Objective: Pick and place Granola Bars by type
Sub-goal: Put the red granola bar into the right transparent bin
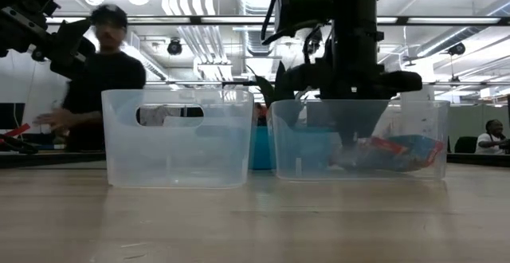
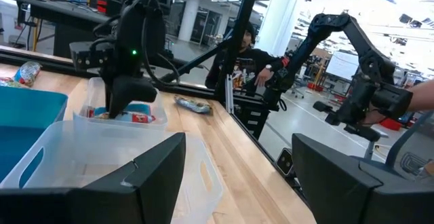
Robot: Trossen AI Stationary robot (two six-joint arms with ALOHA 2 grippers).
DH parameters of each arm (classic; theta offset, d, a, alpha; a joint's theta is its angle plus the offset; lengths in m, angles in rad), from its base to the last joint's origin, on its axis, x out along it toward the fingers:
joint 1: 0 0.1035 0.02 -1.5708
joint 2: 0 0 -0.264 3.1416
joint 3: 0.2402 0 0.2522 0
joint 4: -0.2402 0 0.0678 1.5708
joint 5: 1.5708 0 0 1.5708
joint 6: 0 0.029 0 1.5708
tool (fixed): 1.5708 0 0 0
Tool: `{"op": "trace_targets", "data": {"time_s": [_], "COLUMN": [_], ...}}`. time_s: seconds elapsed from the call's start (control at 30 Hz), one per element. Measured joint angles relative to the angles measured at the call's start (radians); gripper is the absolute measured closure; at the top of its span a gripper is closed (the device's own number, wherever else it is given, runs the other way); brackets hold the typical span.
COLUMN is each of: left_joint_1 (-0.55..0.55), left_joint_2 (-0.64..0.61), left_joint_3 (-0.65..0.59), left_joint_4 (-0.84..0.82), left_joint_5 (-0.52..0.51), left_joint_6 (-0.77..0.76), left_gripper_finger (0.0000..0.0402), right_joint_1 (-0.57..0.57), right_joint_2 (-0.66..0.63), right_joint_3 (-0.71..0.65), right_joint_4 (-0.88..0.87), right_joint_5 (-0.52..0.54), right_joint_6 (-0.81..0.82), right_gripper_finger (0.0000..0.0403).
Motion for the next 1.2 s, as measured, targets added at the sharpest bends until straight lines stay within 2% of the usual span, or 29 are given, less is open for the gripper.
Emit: {"op": "trace_targets", "data": {"time_s": [0.27,0.5,0.87,1.1,1.2], "left_joint_1": [0.000,0.000,0.000,0.000,0.000], "left_joint_2": [0.000,0.000,0.000,0.000,0.000], "left_joint_3": [0.000,0.000,0.000,0.000,0.000], "left_joint_4": [0.000,0.000,0.000,0.000,0.000], "left_joint_5": [0.000,0.000,0.000,0.000,0.000], "left_joint_6": [0.000,0.000,0.000,0.000,0.000], "left_gripper_finger": [0.0152,0.0152,0.0152,0.0152,0.0152], "right_joint_1": [0.000,0.000,-0.003,-0.005,-0.007], "right_joint_2": [-0.003,-0.008,-0.057,-0.149,-0.190], "right_joint_3": [0.094,0.210,0.333,0.320,0.301], "right_joint_4": [-0.110,-0.248,-0.357,-0.444,-0.477], "right_joint_5": [0.038,0.108,0.176,0.197,0.243], "right_joint_6": [-0.049,-0.131,-0.569,-0.814,-0.917], "right_gripper_finger": [0.0237,0.0209,0.0204,0.0204,0.0204]}}
